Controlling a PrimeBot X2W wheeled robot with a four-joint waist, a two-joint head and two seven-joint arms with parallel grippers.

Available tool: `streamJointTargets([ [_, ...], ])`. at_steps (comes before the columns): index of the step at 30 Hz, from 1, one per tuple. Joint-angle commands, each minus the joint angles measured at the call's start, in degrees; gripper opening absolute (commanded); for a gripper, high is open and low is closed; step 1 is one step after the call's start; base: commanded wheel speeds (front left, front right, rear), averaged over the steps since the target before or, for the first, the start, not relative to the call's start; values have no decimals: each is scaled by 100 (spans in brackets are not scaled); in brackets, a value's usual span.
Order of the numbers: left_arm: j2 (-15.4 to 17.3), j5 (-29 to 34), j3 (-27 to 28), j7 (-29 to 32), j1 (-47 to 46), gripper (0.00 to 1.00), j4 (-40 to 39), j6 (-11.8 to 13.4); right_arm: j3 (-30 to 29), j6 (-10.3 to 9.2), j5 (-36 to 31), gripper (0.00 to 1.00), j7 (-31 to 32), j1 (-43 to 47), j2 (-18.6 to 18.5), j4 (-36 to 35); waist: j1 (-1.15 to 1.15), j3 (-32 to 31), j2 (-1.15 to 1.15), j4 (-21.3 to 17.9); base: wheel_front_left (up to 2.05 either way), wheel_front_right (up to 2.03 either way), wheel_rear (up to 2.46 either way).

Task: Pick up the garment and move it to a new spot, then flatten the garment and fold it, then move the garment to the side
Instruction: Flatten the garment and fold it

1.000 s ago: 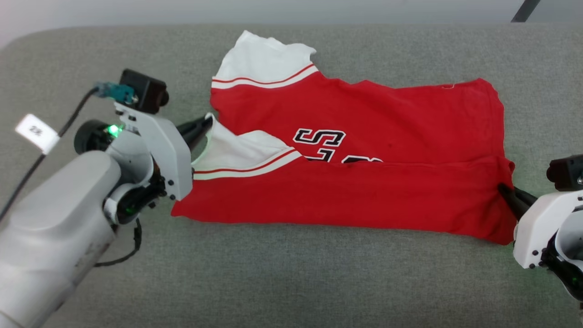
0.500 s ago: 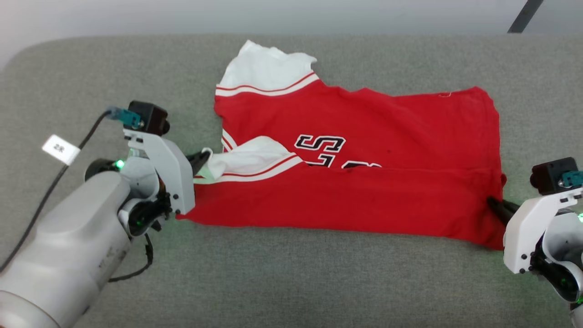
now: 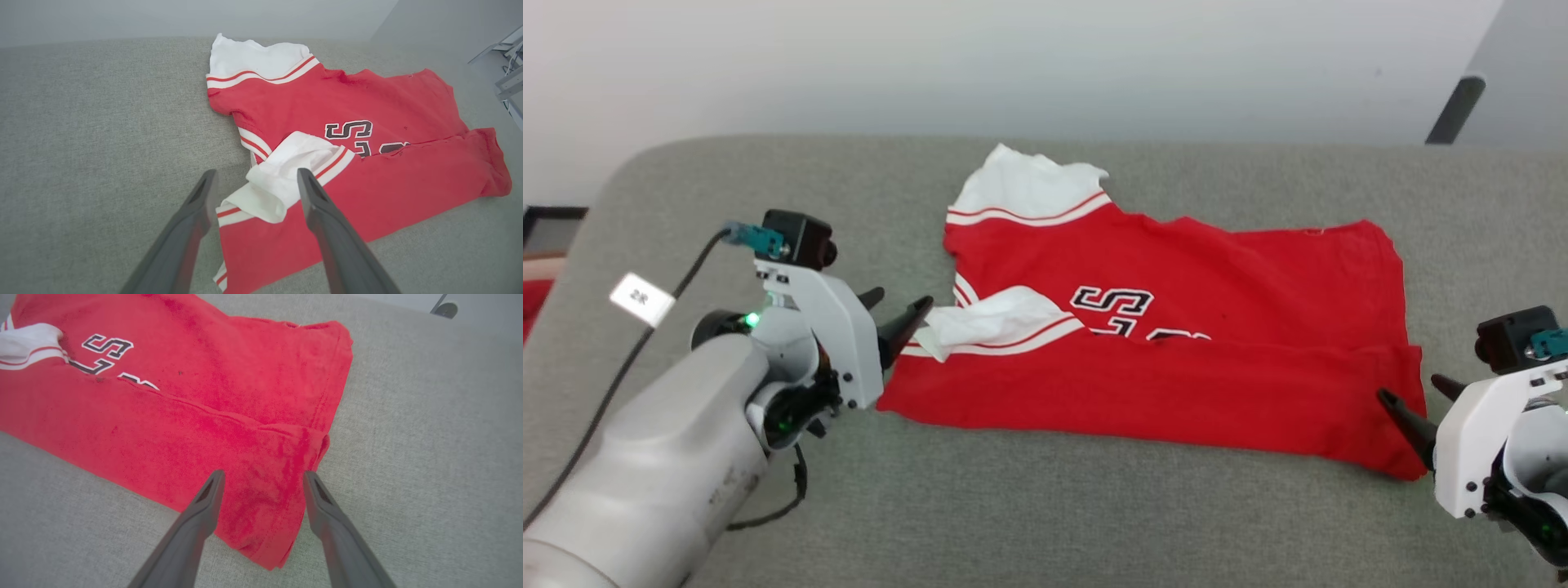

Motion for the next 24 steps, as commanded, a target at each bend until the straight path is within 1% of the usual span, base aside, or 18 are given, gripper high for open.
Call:
streamJointTargets([
  [1,16,1,1,-47,118,100,-41,-13,-48,-6,-43,100,-39,70,-9,-80,0,-217,0,135,0,0,0],
  [5,100,63,12,-246,228,100,-285,10,-219,-6,-146,100,-215,276,-1,-434,0,-398,0,230,0,0,0],
  [10,277,75,65,-515,476,100,-781,202,-442,-6,-436,100,-724,591,112,-953,0,-565,0,301,0,0,0],
  [13,433,68,123,-677,662,100,-1198,372,-515,-6,-645,100,-1097,781,217,-1256,0,-626,0,293,0,0,0],
  [17,724,45,211,-898,932,100,-1813,651,-641,-6,-951,100,-1611,1029,408,-1643,0,-670,0,215,0,0,0],
  [20,982,63,288,-1115,1172,100,-2250,878,-763,-6,-1179,100,-1989,1214,584,-1888,0,-675,0,113,0,0,0],
  [24,1268,31,419,-1469,1504,100,-2756,1119,-998,-6,-1453,100,-2483,1492,871,-2172,0,-680,0,-32,0,0,0],
])
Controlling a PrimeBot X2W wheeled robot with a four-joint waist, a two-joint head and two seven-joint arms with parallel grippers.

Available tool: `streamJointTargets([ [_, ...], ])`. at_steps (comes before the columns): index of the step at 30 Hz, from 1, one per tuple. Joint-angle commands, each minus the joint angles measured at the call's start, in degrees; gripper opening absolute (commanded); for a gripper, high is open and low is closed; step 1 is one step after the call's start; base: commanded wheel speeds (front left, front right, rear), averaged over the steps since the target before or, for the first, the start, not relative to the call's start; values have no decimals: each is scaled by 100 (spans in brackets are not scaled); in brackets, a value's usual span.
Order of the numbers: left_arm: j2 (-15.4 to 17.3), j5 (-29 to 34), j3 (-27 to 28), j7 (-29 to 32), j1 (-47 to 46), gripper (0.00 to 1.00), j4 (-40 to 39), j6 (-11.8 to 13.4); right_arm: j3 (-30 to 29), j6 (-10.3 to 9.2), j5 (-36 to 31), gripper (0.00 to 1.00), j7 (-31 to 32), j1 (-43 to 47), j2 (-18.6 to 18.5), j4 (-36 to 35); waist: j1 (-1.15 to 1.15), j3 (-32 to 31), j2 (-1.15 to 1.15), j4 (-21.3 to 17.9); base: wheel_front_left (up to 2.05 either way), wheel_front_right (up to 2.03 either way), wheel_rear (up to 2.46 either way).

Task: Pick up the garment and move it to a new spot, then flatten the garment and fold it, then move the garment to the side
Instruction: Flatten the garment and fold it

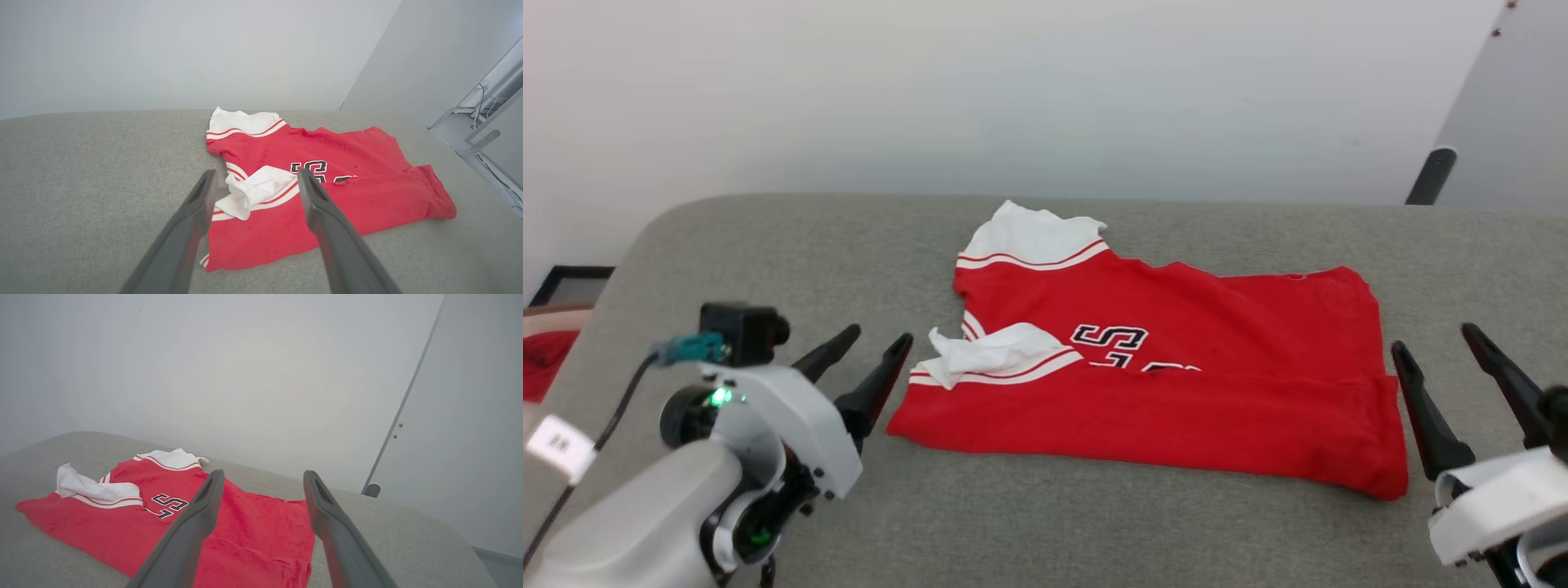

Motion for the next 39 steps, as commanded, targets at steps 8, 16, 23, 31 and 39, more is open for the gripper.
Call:
streamJointTargets([
  [8,351,-350,130,145,318,100,-451,316,-459,-6,-339,100,-263,574,510,-468,0,165,0,-373,0,0,0],
  [16,401,-767,-27,1578,-209,100,-3,446,-601,-6,-336,100,-223,512,753,-612,0,513,0,-740,0,0,0],
  [23,341,-1087,-247,2829,-542,100,745,640,-594,-6,-306,100,-214,394,842,-538,0,786,0,-989,0,0,0],
  [31,137,-1312,-355,3467,-613,100,1374,732,-598,-6,-287,100,-247,306,894,-456,0,1004,0,-1122,0,0,0],
  [39,-315,-1484,-517,3946,-582,82,1916,672,-627,-6,-283,100,-207,217,931,-423,0,1061,0,-1103,0,0,0],
])
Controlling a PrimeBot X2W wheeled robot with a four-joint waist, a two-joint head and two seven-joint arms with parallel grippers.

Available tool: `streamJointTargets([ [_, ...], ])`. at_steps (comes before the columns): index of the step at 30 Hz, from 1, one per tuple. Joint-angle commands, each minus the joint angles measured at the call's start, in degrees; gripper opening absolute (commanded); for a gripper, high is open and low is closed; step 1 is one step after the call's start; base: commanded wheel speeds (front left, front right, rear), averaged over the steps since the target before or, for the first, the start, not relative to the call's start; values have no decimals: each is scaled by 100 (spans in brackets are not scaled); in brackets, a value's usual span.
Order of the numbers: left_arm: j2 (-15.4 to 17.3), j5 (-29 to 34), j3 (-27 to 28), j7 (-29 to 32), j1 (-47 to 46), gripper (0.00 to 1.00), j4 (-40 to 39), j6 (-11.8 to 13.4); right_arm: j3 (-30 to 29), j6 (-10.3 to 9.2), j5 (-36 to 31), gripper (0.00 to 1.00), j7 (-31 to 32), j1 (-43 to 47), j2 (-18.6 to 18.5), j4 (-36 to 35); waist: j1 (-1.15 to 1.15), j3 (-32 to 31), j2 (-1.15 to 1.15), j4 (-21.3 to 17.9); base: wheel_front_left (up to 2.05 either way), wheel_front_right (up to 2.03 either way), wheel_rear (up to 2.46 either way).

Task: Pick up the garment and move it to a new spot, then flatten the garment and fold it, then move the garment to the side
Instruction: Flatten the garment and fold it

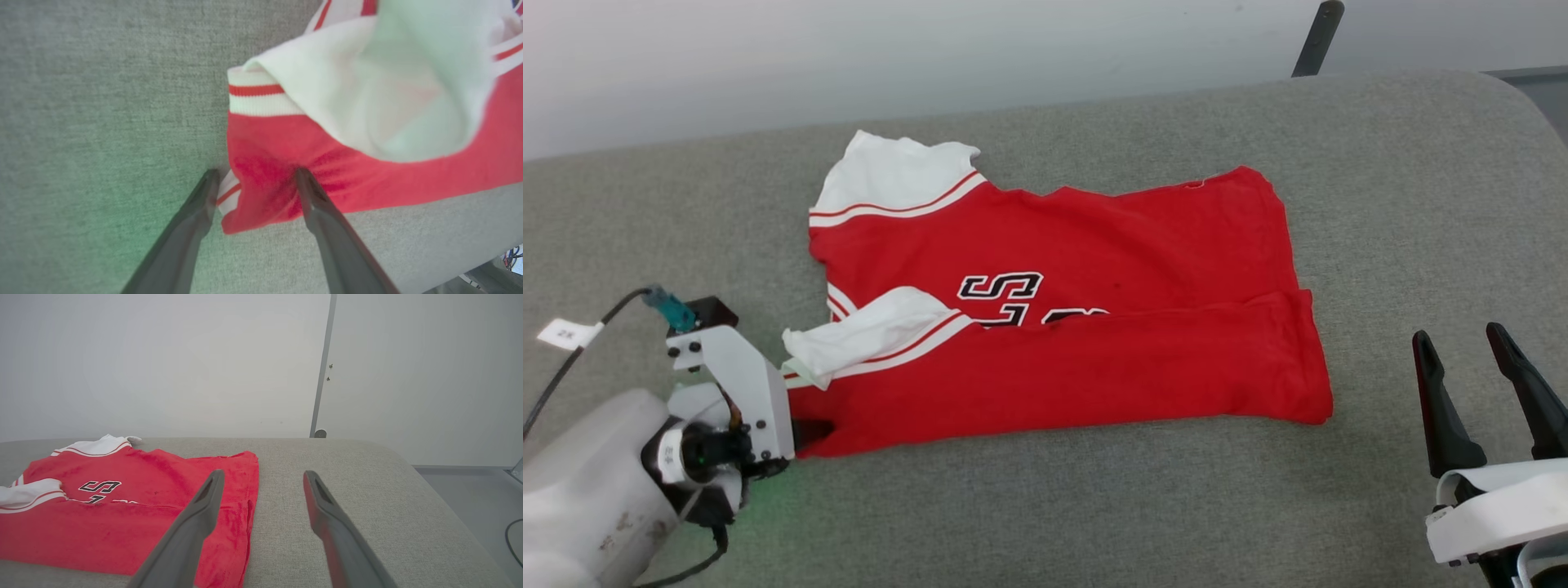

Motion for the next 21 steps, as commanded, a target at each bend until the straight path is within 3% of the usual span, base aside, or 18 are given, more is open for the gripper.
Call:
streamJointTargets([
  [1,-229,-65,-149,149,136,36,99,-77,-11,-6,-5,100,22,-99,13,18,0,8,0,15,0,0,0],
  [2,-287,-97,-129,151,144,0,153,-126,3,-6,10,100,31,-108,8,24,0,11,0,23,0,0,0],
  [8,-456,-140,-65,139,46,0,488,-284,64,-6,142,100,513,-98,-29,102,0,26,0,75,0,0,0],
  [21,-935,-24,-101,63,-149,0,832,-594,-102,-5,675,100,2561,-622,-383,971,0,40,0,516,0,0,0],
])
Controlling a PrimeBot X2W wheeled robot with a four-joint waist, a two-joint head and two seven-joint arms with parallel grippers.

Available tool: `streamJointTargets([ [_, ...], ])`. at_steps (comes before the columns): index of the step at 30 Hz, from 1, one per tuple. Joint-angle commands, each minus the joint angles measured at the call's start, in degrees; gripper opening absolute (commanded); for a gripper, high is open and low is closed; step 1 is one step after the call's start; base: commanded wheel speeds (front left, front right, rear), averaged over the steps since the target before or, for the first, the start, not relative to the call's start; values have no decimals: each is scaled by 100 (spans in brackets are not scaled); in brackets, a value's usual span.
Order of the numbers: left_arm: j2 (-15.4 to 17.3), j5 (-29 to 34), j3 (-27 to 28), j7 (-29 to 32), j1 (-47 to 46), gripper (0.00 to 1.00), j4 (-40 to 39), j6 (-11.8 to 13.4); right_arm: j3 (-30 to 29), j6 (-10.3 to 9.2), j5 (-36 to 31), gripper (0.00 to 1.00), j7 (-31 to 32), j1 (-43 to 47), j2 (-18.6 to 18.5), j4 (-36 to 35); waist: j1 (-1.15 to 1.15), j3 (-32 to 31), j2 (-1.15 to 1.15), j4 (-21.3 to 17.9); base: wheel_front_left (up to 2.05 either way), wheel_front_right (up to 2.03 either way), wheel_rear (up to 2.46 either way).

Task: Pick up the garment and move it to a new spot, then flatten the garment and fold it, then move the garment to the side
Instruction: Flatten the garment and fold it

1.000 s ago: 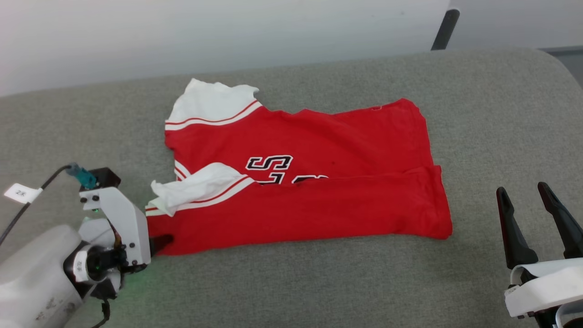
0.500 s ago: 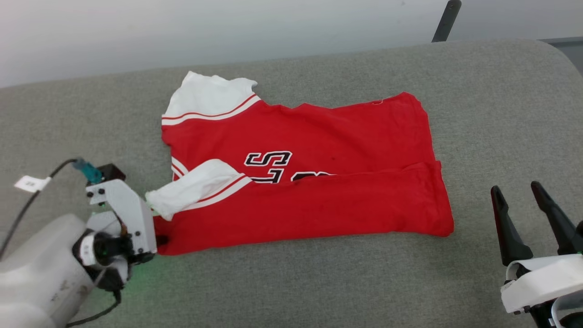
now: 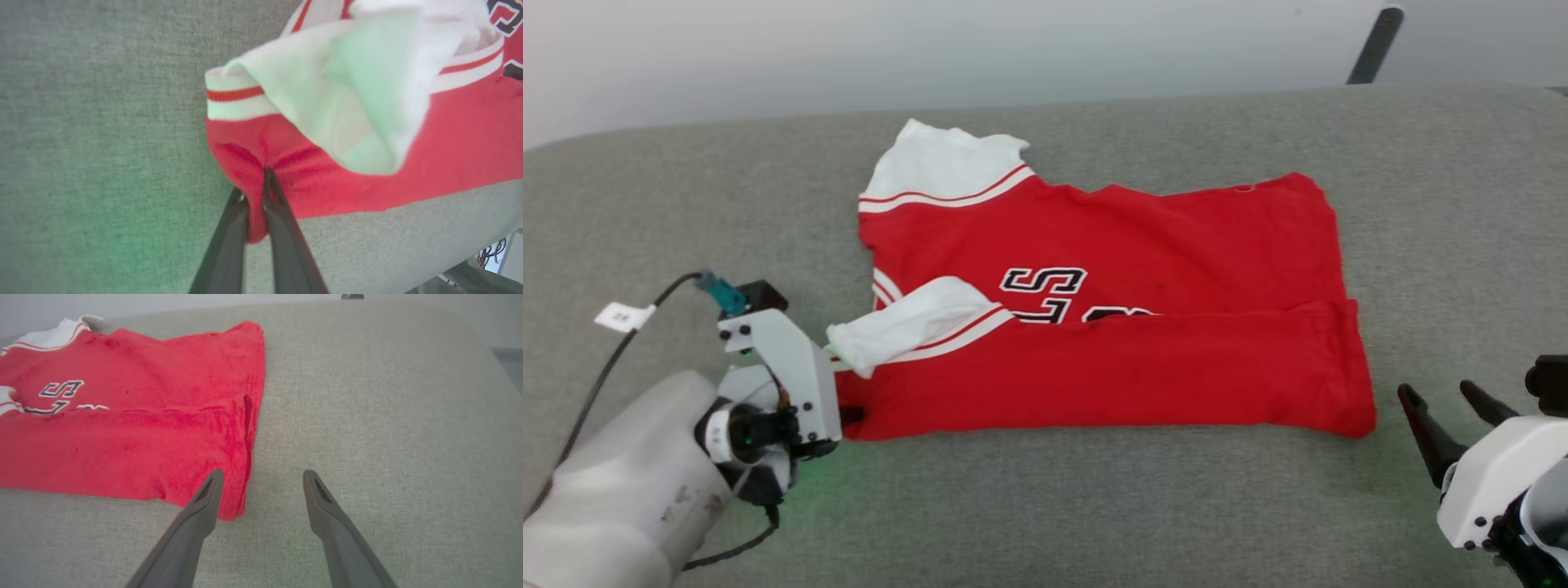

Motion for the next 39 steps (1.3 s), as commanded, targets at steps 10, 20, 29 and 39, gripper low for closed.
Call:
streamJointTargets([
  [10,-507,131,-100,-64,-150,0,260,-267,-48,-4,87,100,523,-567,36,1156,0,214,0,519,0,0,0],
  [20,-823,133,-53,-171,-274,0,613,-499,186,-3,148,0,753,-958,156,2419,0,314,0,698,0,0,0],
  [29,-892,118,-13,-203,-315,0,863,-673,299,-7,319,0,691,-1161,-231,2723,0,187,0,720,0,0,0],
  [39,-754,131,-14,-142,-253,0,800,-608,272,-7,522,0,898,-972,-548,2355,0,-150,0,789,0,0,0],
])
